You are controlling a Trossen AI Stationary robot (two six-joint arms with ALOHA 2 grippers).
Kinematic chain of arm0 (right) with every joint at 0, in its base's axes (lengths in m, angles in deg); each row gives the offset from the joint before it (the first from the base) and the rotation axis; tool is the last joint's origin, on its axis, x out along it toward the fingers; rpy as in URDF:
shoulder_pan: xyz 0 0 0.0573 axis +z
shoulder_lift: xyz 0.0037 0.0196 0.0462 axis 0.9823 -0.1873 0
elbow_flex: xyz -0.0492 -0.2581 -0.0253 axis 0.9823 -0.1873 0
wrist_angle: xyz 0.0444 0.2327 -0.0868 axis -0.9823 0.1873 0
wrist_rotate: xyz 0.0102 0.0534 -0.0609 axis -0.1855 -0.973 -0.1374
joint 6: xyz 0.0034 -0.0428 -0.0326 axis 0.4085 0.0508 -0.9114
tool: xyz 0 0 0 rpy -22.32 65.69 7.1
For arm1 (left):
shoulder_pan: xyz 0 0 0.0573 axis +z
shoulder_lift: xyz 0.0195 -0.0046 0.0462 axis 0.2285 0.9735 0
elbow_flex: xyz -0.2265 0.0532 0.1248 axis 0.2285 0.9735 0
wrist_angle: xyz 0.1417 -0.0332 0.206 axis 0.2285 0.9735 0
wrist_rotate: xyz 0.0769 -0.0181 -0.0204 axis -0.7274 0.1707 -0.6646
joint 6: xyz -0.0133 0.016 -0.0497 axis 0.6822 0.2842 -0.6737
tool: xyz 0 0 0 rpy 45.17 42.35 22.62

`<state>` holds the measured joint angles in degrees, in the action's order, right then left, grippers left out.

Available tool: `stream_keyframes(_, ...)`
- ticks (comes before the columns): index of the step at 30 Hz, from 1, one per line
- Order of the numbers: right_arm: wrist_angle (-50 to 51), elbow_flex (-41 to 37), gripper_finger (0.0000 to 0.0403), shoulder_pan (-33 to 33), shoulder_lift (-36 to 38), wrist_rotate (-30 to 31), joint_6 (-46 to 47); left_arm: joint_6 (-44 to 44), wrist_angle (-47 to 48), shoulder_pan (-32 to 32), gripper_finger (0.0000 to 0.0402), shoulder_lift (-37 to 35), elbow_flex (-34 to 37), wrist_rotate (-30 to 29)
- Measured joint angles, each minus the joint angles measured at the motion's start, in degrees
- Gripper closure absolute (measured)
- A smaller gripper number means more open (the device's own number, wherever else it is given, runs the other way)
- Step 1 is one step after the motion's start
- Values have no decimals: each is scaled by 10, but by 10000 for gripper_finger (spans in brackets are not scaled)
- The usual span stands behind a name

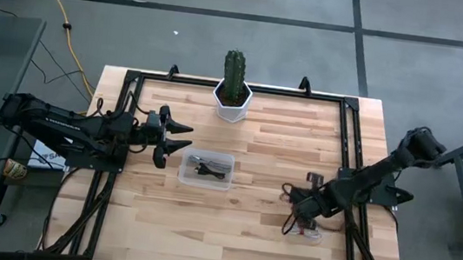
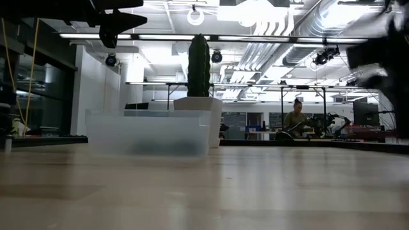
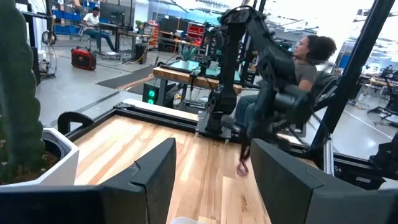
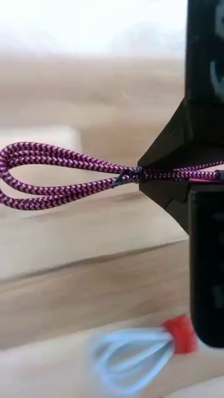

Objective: Pick and place USB-C Cables
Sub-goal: Put the pink charger cable into the transparent bin

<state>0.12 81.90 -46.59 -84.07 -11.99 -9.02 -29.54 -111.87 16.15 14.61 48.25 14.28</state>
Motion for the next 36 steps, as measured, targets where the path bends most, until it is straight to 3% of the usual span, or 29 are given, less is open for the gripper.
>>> stream_keyframes(7,-1,-9,400,-1,85,159,9,0,4,0,213,0,0,2)
stream_keyframes(11,-132,-45,401,-21,94,218,-34,0,1,0,213,0,0,2)
stream_keyframes(15,-404,-128,402,-73,90,190,-160,0,0,0,213,0,0,3)
stream_keyframes(20,-793,-227,402,-165,86,96,-320,-3,0,0,213,0,0,4)
stream_keyframes(23,-944,-238,402,-211,87,36,-381,-7,0,0,213,0,0,3)
stream_keyframes(26,-998,-218,402,-239,87,-3,-424,-6,0,0,213,0,0,3)
stream_keyframes(36,-997,-126,403,-260,34,-2,-441,0,4,0,213,0,0,3)
